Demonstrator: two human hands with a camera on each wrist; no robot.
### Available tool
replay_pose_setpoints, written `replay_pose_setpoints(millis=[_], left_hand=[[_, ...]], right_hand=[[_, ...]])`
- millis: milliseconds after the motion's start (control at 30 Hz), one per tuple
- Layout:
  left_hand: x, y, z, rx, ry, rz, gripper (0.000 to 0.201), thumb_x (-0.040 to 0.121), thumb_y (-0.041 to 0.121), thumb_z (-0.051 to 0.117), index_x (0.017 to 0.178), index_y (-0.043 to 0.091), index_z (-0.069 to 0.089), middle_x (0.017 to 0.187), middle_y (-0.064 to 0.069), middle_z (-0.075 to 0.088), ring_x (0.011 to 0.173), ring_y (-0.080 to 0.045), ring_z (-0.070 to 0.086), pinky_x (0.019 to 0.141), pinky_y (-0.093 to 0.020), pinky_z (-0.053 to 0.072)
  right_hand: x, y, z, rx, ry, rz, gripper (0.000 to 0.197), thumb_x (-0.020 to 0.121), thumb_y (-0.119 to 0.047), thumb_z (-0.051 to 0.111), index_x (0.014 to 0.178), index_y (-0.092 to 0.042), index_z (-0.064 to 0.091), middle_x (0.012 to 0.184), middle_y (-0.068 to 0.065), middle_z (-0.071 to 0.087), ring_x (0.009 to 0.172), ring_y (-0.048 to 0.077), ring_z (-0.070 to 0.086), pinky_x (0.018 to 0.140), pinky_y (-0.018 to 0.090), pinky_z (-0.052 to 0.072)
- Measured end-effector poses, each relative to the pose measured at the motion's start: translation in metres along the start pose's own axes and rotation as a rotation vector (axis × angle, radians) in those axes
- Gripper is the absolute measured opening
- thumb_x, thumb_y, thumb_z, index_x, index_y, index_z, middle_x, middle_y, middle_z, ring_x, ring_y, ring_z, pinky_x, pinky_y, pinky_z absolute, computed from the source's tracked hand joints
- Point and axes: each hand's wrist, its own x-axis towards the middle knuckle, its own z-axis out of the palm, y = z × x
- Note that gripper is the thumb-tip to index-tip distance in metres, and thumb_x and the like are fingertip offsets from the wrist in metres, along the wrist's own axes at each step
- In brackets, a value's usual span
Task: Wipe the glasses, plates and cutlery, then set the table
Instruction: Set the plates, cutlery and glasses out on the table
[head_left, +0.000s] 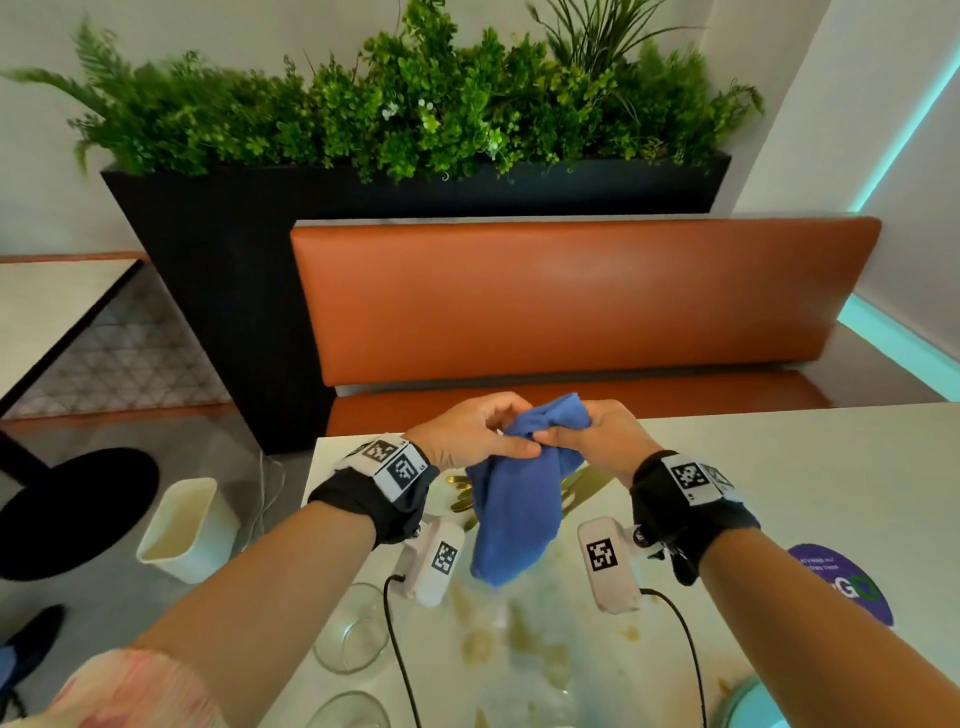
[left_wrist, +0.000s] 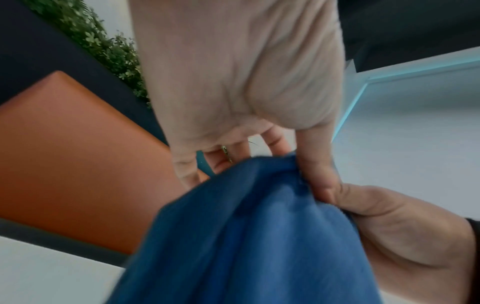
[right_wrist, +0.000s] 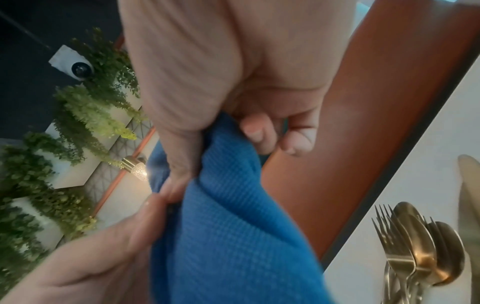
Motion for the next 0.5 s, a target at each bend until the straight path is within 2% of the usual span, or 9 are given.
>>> replay_pose_setpoints(millis=[67, 133, 200, 300, 367, 433, 500], left_hand=[[0.001, -0.003, -0.005, 0.044, 0.027, 0.0, 0.021, 0.082, 0.005, 0.069, 0.078, 0.022, 0.057, 0.08, 0.006, 0.06, 0.077, -0.01, 0.055, 0.078, -0.028, 0.045], [0.002, -0.006, -0.01, 0.042, 0.021, -0.034, 0.022, 0.081, 0.004, 0.069, 0.073, 0.019, 0.056, 0.07, 0.011, 0.061, 0.071, -0.007, 0.054, 0.073, -0.021, 0.044], [0.002, -0.009, -0.015, 0.049, 0.018, -0.061, 0.025, 0.08, 0.003, 0.07, 0.07, 0.018, 0.054, 0.059, 0.015, 0.06, 0.065, -0.005, 0.054, 0.066, -0.019, 0.042], [0.001, -0.014, -0.024, 0.222, -0.007, -0.073, 0.027, 0.077, 0.007, 0.073, 0.073, 0.024, 0.052, 0.072, 0.003, 0.059, 0.072, -0.016, 0.053, 0.068, -0.029, 0.041], [-0.001, -0.018, -0.035, 0.458, -0.038, -0.101, 0.024, 0.072, 0.017, 0.073, 0.072, 0.028, 0.051, 0.074, 0.006, 0.056, 0.074, -0.016, 0.051, 0.069, -0.03, 0.039], [-0.007, -0.021, -0.051, 0.691, -0.055, -0.174, 0.016, 0.065, 0.032, 0.065, 0.066, 0.025, 0.051, 0.069, 0.008, 0.052, 0.073, -0.017, 0.048, 0.069, -0.03, 0.035], [-0.013, -0.027, -0.068, 0.781, -0.049, -0.246, 0.013, 0.065, 0.037, 0.059, 0.066, 0.025, 0.052, 0.071, 0.008, 0.053, 0.077, -0.018, 0.048, 0.072, -0.031, 0.033]], right_hand=[[0.001, -0.003, 0.005, -0.013, -0.026, 0.005, 0.025, 0.08, -0.017, 0.072, 0.104, -0.009, 0.07, 0.104, 0.012, 0.07, 0.096, 0.024, 0.065, 0.09, 0.041, 0.052], [0.003, -0.005, 0.007, -0.023, -0.054, 0.024, 0.023, 0.079, -0.019, 0.073, 0.1, -0.011, 0.071, 0.097, 0.01, 0.07, 0.088, 0.021, 0.063, 0.085, 0.038, 0.052], [0.005, -0.007, 0.009, -0.051, -0.071, 0.045, 0.021, 0.079, -0.024, 0.073, 0.095, -0.01, 0.072, 0.095, 0.012, 0.071, 0.084, 0.024, 0.062, 0.082, 0.039, 0.051], [0.012, -0.006, 0.011, -0.085, -0.058, 0.06, 0.029, 0.077, -0.032, 0.074, 0.095, -0.008, 0.073, 0.102, 0.019, 0.071, 0.097, 0.037, 0.063, 0.09, 0.048, 0.049], [0.017, -0.004, 0.013, -0.093, -0.029, 0.061, 0.028, 0.077, -0.035, 0.073, 0.094, -0.013, 0.075, 0.101, 0.016, 0.072, 0.1, 0.034, 0.064, 0.089, 0.047, 0.05], [0.023, -0.002, 0.016, -0.101, 0.002, 0.066, 0.027, 0.077, -0.039, 0.072, 0.092, -0.017, 0.075, 0.099, 0.014, 0.073, 0.098, 0.032, 0.065, 0.088, 0.048, 0.05], [0.029, -0.001, 0.021, -0.114, 0.012, 0.062, 0.025, 0.078, -0.037, 0.072, 0.093, -0.017, 0.075, 0.098, 0.01, 0.073, 0.097, 0.029, 0.066, 0.089, 0.048, 0.052]])
